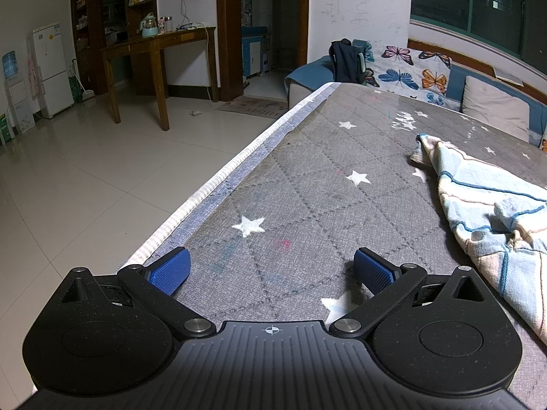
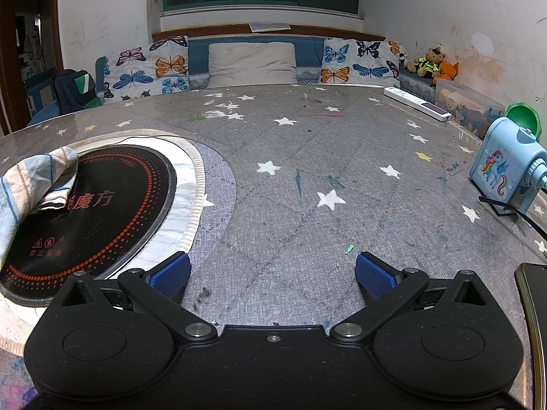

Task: Fold clothes
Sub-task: 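Move the right gripper over the crumpled striped shirt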

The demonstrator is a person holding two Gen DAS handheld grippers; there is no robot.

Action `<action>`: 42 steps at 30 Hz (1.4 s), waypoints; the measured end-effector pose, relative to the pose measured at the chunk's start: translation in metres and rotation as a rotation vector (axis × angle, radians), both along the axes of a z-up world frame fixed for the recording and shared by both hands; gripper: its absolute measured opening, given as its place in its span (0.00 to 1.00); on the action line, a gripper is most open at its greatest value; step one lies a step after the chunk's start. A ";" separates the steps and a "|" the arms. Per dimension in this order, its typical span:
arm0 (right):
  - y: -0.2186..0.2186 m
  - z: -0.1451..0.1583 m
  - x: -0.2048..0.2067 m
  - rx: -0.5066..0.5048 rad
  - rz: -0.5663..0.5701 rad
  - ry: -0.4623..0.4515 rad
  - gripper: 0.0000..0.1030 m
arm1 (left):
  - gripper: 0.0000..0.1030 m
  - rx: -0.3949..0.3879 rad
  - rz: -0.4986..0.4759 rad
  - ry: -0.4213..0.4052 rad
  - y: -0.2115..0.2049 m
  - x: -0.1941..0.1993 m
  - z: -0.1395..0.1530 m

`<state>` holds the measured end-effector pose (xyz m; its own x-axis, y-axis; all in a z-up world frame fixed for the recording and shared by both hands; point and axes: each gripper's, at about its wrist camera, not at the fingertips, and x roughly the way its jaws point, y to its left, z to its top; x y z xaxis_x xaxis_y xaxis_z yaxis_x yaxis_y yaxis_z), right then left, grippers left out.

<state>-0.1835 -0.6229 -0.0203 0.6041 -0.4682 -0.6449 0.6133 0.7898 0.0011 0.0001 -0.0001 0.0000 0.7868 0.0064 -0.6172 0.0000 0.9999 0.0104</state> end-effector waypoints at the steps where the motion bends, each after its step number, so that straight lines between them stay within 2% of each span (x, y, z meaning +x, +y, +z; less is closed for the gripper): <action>1: 0.000 0.000 0.000 0.000 0.000 0.000 1.00 | 1.00 0.000 0.000 0.000 0.000 0.000 0.000; 14: -0.001 0.001 0.000 0.006 -0.025 0.003 1.00 | 1.00 -0.001 0.000 0.001 -0.002 0.001 0.000; 17: 0.011 0.002 0.000 -0.004 -0.018 0.002 1.00 | 1.00 0.001 0.000 0.001 -0.002 0.001 0.001; 21: 0.027 0.007 -0.001 0.004 0.036 -0.009 1.00 | 1.00 0.001 0.000 0.000 -0.002 0.001 0.002; 28: 0.069 0.032 0.000 0.012 0.194 -0.060 0.97 | 1.00 0.040 -0.018 0.001 -0.009 0.004 0.001; 30: 0.081 0.039 0.002 0.020 0.237 -0.071 0.96 | 1.00 0.031 -0.023 0.012 -0.008 -0.004 0.005; 35: 0.119 0.052 0.015 0.016 0.365 -0.086 0.86 | 1.00 0.023 -0.033 0.016 -0.012 -0.010 0.010; 42: 0.180 0.065 0.043 0.000 0.551 -0.078 0.64 | 1.00 0.029 -0.065 0.021 -0.014 -0.025 0.020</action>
